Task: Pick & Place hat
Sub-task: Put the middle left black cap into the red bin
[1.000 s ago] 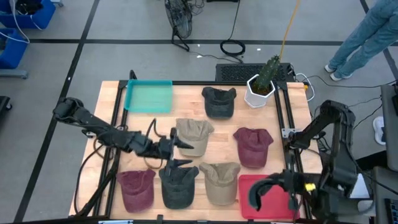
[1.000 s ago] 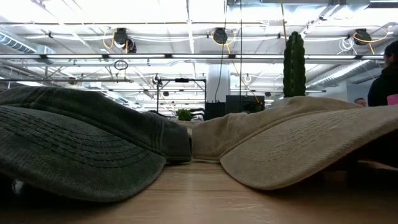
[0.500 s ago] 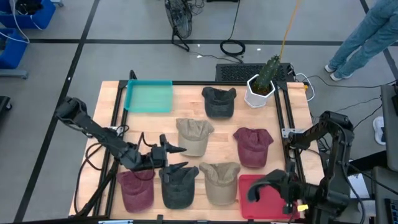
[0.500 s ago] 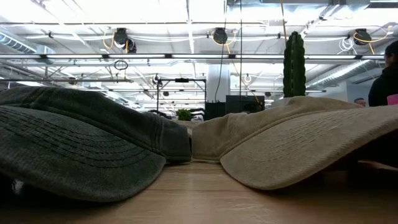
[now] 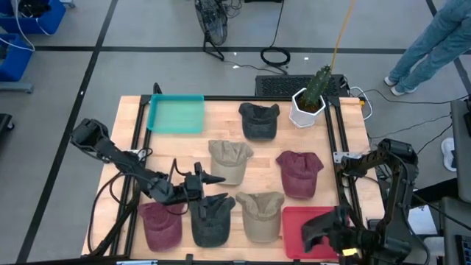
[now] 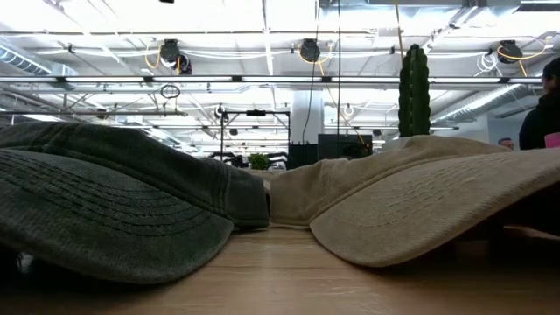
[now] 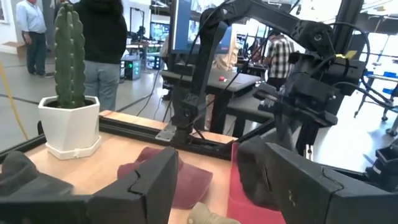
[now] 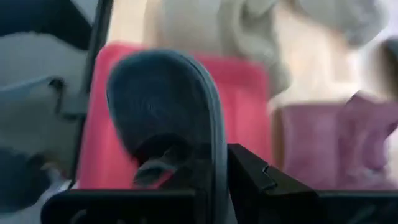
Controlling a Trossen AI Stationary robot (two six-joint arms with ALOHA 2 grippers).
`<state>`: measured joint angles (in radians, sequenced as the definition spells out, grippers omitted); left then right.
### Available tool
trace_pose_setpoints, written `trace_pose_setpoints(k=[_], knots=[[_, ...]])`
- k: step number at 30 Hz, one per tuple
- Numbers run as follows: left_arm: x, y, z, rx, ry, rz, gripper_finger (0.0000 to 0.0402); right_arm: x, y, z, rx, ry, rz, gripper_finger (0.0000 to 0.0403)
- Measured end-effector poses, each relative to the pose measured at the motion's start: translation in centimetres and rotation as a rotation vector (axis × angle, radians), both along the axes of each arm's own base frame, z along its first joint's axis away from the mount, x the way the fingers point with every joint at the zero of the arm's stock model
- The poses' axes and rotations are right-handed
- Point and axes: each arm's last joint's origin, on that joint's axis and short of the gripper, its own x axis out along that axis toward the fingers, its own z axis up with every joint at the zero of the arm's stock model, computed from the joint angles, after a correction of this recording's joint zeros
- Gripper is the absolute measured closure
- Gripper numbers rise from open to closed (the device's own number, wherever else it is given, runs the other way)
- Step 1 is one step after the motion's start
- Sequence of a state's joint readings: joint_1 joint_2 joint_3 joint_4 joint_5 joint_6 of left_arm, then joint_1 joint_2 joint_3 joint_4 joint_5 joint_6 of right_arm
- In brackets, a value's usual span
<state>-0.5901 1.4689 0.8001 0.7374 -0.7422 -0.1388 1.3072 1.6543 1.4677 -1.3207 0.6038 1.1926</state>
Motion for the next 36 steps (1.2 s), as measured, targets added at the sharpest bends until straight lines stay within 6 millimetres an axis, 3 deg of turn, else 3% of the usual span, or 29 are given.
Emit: trace_pose_setpoints(k=[15, 24, 27, 32, 36], knots=[[-0.2, -0.3, 0.0, 0.021, 0.003, -0.009, 0.0163, -0.9, 1.0, 0.1, 0.222, 0.276, -0.022, 0.0271], [-0.2, -0.3, 0.0, 0.022, 0.002, -0.009, 0.0163, -0.9, 1.5, 3.4, 0.588, 0.244, -0.004, 0.0232], [-0.2, -0.3, 0.0, 0.021, 0.0, -0.009, 0.0163, -0.9, 1.2, 4.1, 0.621, 0.212, -0.009, 0.0228], [-0.2, -0.3, 0.2, 0.022, -0.016, -0.008, 0.0163, -0.8, 0.9, 3.6, 0.572, 0.188, -0.02, 0.0232], [-0.2, -0.3, 0.2, 0.025, -0.014, -0.008, 0.0163, -0.6, 0.5, 1.4, 0.531, 0.213, -0.045, 0.0238]])
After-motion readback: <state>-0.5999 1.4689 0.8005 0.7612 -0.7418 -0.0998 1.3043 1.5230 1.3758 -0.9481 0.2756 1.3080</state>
